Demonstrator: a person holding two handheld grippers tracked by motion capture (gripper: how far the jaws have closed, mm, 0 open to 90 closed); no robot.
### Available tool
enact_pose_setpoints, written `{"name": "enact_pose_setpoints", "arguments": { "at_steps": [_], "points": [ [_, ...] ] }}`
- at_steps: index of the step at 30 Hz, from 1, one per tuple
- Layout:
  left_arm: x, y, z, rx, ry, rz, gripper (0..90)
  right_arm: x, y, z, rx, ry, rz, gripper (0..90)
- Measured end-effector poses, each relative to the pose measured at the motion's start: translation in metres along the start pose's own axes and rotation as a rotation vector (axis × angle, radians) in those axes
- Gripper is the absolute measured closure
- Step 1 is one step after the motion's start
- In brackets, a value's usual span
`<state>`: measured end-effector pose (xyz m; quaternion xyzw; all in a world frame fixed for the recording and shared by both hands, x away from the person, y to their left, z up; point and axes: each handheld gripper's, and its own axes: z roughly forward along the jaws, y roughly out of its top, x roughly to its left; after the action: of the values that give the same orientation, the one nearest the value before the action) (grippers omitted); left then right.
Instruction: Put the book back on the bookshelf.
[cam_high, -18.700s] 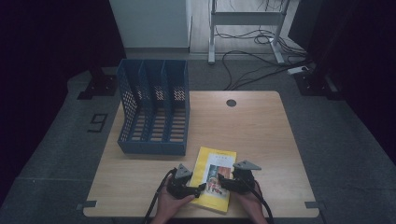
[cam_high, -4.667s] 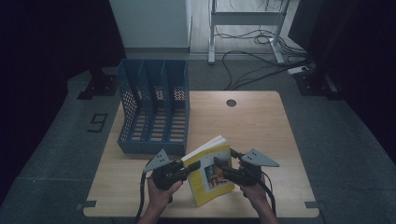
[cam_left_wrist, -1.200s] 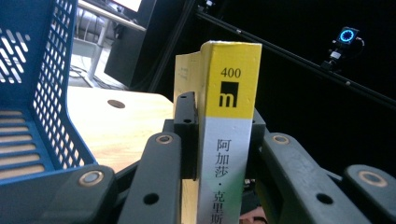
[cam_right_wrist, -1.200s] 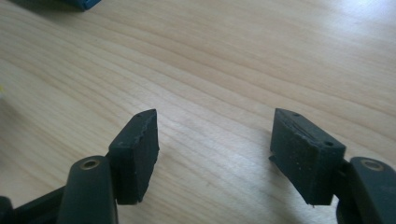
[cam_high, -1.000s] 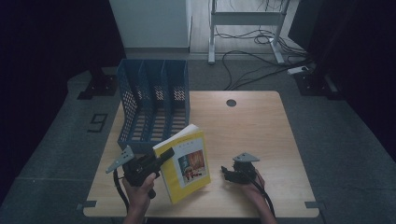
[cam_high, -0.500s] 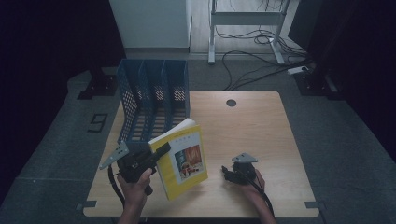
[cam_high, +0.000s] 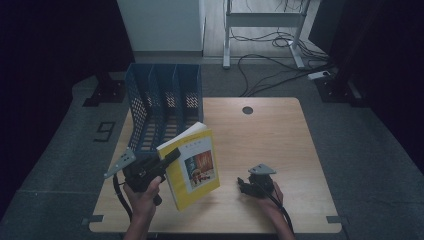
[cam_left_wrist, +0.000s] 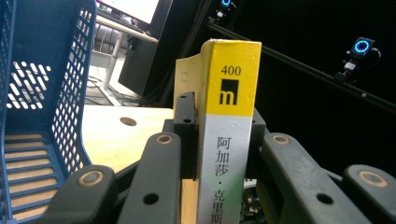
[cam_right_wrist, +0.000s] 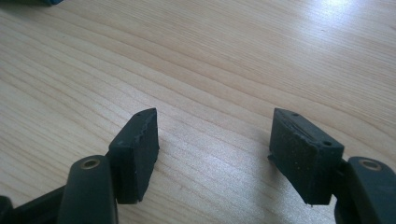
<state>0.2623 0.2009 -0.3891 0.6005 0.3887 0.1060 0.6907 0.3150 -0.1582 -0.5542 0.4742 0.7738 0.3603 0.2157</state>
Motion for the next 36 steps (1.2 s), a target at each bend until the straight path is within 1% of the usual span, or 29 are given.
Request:
{"name": "enact_pose_setpoints", "arguments": {
  "at_steps": [2, 10, 13, 18, 22, 27, 31, 36],
  "points": [
    [0.0, 0.003, -0.001, -0.006, -0.001, -0.002, 75.3, 0.0, 0.0, 0.0, 0.0, -0.002, 0.004, 32.3],
    [-0.004, 0.016, -0.004, -0.02, 0.014, 0.016, 75.3, 0.001, 0.0, 0.0, 0.001, -0.008, 0.012, 31.7],
    [-0.003, 0.019, -0.004, -0.023, 0.011, 0.008, 75.3, 0.001, 0.0, 0.0, 0.002, -0.011, 0.017, 31.0],
    [-0.004, 0.023, -0.005, -0.033, 0.014, 0.012, 75.3, 0.001, 0.0, 0.0, 0.002, -0.01, 0.017, 30.9],
    [-0.003, 0.026, -0.003, -0.044, 0.017, 0.006, 75.3, 0.001, 0.0, 0.0, 0.003, -0.01, 0.018, 30.9],
    [-0.002, 0.028, -0.001, -0.046, 0.016, 0.004, 75.3, 0.001, 0.0, 0.0, 0.001, -0.01, 0.019, 30.9],
    [-0.001, 0.032, -0.002, -0.061, 0.021, 0.003, 75.3, 0.001, 0.0, 0.0, 0.002, -0.01, 0.019, 30.8],
    [0.001, 0.036, -0.003, -0.067, 0.027, 0.004, 75.3, 0.001, 0.0, 0.0, 0.002, -0.01, 0.019, 30.7]
  ]
}}
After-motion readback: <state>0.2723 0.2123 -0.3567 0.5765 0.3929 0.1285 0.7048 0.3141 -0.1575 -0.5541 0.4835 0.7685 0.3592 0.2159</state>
